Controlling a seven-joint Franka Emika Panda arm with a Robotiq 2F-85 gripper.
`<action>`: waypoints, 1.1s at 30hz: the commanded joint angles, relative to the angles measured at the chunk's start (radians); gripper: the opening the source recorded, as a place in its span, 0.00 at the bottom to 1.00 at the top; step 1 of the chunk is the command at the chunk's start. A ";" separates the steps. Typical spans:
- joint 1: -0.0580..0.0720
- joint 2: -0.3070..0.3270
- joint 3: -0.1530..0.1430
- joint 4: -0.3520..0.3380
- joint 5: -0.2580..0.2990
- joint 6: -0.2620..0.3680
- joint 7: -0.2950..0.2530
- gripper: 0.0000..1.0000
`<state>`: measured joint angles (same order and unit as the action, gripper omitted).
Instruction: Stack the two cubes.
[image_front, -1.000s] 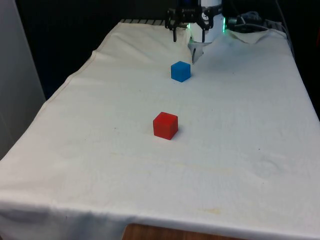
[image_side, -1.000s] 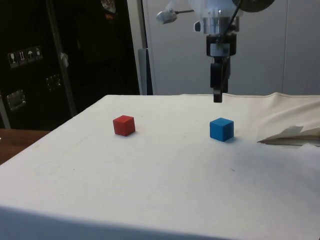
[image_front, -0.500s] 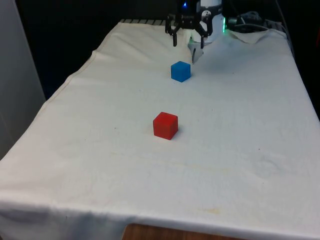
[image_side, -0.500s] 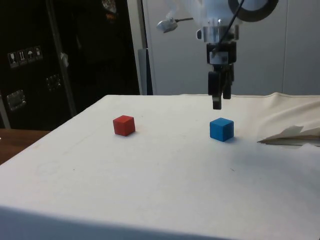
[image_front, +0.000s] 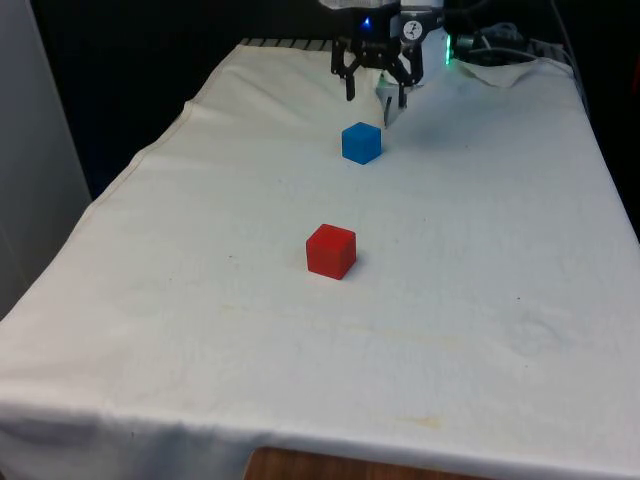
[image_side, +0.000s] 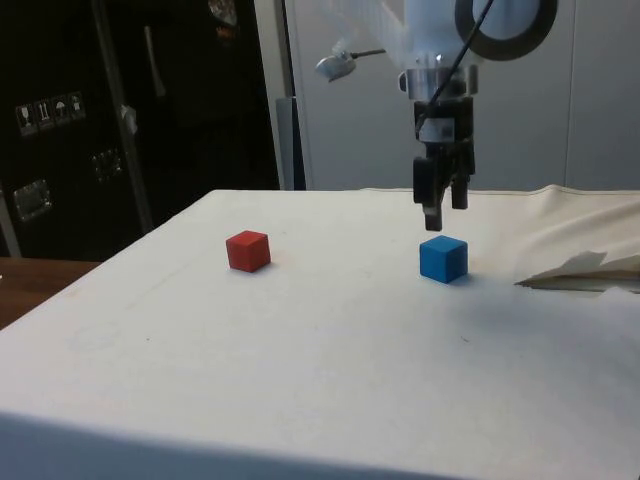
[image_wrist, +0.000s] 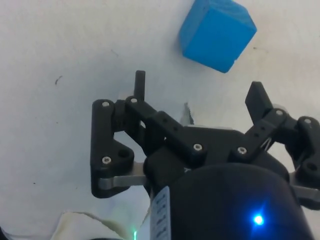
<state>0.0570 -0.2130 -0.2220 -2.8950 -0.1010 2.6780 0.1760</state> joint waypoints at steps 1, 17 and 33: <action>-0.004 0.009 0.002 -0.002 -0.002 0.020 0.018 1.00; -0.002 0.088 0.001 -0.006 -0.002 0.134 0.106 1.00; 0.000 0.182 0.000 -0.013 0.000 0.273 0.166 1.00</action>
<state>0.0570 -0.0310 -0.2220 -2.9080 -0.1010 2.9510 0.3420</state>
